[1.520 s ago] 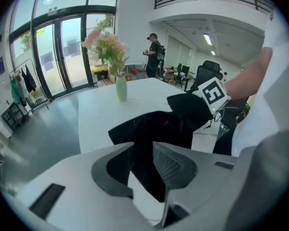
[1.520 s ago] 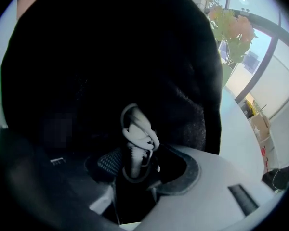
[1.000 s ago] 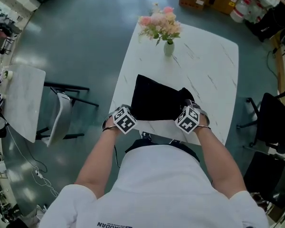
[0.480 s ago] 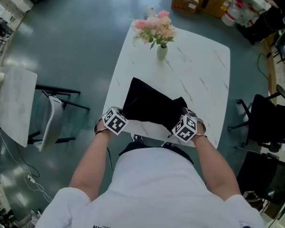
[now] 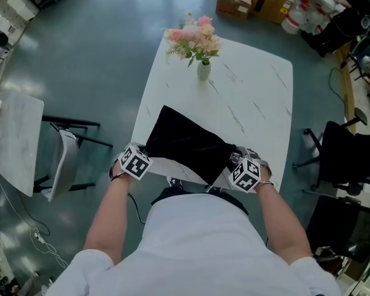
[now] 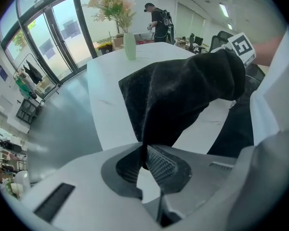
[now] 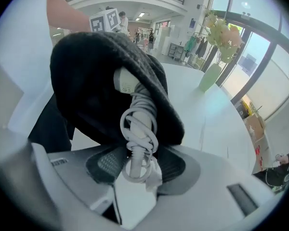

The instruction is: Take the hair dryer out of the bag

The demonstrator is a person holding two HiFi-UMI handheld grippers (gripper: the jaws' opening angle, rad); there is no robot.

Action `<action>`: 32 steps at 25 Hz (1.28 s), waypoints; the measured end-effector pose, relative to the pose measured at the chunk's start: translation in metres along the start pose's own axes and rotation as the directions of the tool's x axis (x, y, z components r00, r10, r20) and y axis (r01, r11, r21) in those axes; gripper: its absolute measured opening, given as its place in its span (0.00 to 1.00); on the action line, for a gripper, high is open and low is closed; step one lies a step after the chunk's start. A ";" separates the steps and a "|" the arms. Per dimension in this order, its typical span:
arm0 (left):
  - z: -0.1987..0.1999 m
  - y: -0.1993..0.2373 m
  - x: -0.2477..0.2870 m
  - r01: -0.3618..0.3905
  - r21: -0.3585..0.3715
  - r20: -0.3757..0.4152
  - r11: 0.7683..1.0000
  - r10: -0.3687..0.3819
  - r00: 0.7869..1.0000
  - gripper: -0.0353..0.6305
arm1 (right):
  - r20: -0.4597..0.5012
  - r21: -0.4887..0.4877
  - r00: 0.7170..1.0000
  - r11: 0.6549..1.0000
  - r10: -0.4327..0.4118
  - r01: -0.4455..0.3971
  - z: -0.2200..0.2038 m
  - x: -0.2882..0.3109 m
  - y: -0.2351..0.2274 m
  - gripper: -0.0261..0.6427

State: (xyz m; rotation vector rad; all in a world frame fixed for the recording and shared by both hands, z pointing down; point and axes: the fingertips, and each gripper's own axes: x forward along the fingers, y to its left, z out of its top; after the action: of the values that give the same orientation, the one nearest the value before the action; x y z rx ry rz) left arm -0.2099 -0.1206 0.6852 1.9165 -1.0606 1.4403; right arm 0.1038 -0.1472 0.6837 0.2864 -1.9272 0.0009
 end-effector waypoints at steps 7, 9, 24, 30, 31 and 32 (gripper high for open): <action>-0.015 0.001 -0.008 0.030 -0.010 -0.021 0.999 -0.030 0.999 0.10 | -0.021 -0.002 1.000 1.000 0.004 -0.004 -0.007 0.007 0.001 0.35; -0.010 -0.002 -0.013 0.073 -0.022 0.010 0.997 -0.073 0.997 0.13 | -0.031 0.000 1.000 1.000 0.005 -0.005 -0.009 0.008 0.001 0.35; 0.125 0.048 0.012 0.151 -0.207 0.233 0.967 -0.101 0.967 0.34 | -0.048 0.031 0.999 0.999 0.010 -0.008 -0.007 0.010 0.003 0.35; 0.128 0.048 0.048 0.159 -0.182 0.094 0.970 -0.143 0.985 0.35 | -0.056 0.044 0.998 0.999 -0.015 0.018 -0.008 0.011 0.002 0.35; 0.126 0.048 0.051 0.158 -0.176 0.084 0.972 -0.145 0.986 0.34 | -0.058 0.045 0.998 0.999 -0.016 0.018 -0.008 0.012 0.003 0.35; 0.124 0.048 0.053 0.152 -0.169 0.080 0.974 -0.140 0.987 0.34 | -0.060 0.043 0.998 0.999 -0.016 0.018 -0.007 0.012 0.003 0.35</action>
State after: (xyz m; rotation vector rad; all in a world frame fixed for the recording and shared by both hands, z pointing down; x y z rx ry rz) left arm -0.1747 -0.2595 0.6957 1.8861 -1.0172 1.1698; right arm 0.1060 -0.1457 0.6978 0.3285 -1.8676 0.0399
